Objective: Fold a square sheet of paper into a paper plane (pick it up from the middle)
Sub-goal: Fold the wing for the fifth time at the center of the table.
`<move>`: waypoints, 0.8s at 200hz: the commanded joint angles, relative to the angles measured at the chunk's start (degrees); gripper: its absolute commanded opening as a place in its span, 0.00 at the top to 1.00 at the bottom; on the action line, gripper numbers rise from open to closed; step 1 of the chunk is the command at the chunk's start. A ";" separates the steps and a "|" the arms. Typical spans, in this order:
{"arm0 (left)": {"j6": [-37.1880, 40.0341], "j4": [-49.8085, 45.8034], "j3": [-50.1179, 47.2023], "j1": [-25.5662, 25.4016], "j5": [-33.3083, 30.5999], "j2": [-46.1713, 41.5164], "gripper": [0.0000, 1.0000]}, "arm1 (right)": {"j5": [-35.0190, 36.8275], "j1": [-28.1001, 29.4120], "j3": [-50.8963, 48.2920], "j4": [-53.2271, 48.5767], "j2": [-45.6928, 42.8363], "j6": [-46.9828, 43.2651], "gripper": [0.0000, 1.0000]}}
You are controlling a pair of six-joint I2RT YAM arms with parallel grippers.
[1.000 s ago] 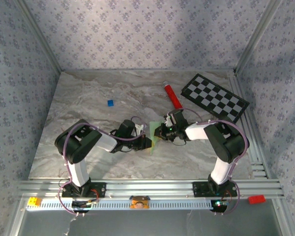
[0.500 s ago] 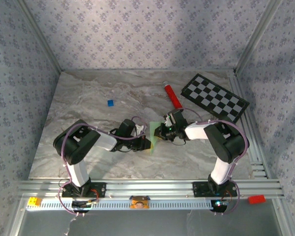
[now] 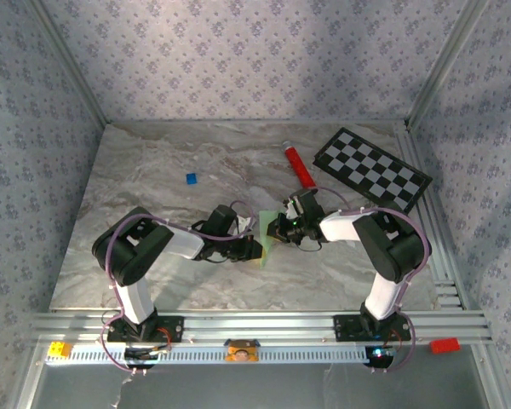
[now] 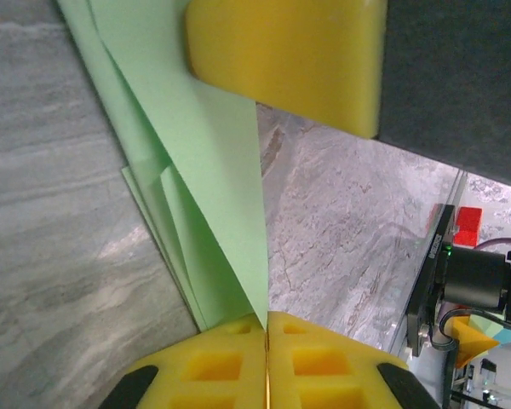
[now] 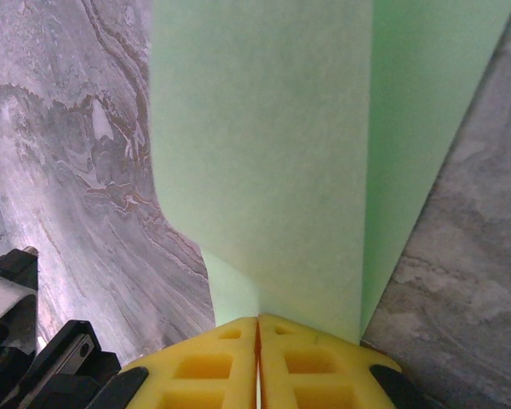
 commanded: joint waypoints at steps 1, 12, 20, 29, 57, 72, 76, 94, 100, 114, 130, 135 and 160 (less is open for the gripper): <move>1.62 -9.01 -1.61 -2.36 3.59 0.77 0.91 | 6.38 0.34 -0.71 -6.43 3.49 -0.73 0.90; 1.78 -9.06 -1.77 -2.48 3.63 0.56 0.95 | 6.48 0.31 -0.70 -6.47 3.49 -0.61 0.90; 1.79 -9.06 -1.78 -2.54 3.74 0.59 0.98 | 6.49 0.37 -0.69 -6.52 3.57 -0.62 0.90; 1.94 -9.04 -1.94 -2.55 4.06 0.59 1.00 | 6.48 0.34 -0.61 -6.65 3.58 -0.70 0.90; 2.30 -9.36 -2.00 -2.78 4.60 0.77 1.00 | 6.56 0.33 -0.44 -6.91 3.69 -0.74 0.90; 2.62 -10.39 -1.95 -2.75 4.30 0.77 0.93 | 6.65 0.35 -0.37 -7.15 3.66 -0.69 0.90; 2.64 -10.60 -2.03 -2.73 4.17 0.69 0.91 | 6.65 0.34 -0.36 -7.19 3.67 -0.69 0.90; 2.60 -10.62 -2.47 -2.83 4.17 0.12 0.89 | 6.73 0.29 -0.34 -7.36 3.66 -0.70 0.90; 2.58 -10.72 -2.56 -2.81 4.10 -0.17 0.91 | 6.78 0.34 -0.31 -7.37 3.67 -0.69 0.90; 2.83 -11.13 -2.66 -2.82 4.26 -0.67 0.99 | 6.91 0.37 -0.28 -7.46 3.67 -0.69 0.90; 3.32 -11.57 -2.74 -2.93 4.32 -0.95 1.00 | 6.93 0.37 -0.36 -7.42 3.75 -0.61 0.90; 3.35 -11.65 -2.83 -2.94 4.35 -0.99 1.00 | 6.91 0.31 -0.29 -7.44 3.75 -0.67 0.90; 3.62 -12.18 -2.92 -2.94 4.46 -1.12 0.92 | 6.99 0.31 -0.11 -7.72 3.82 -0.69 0.90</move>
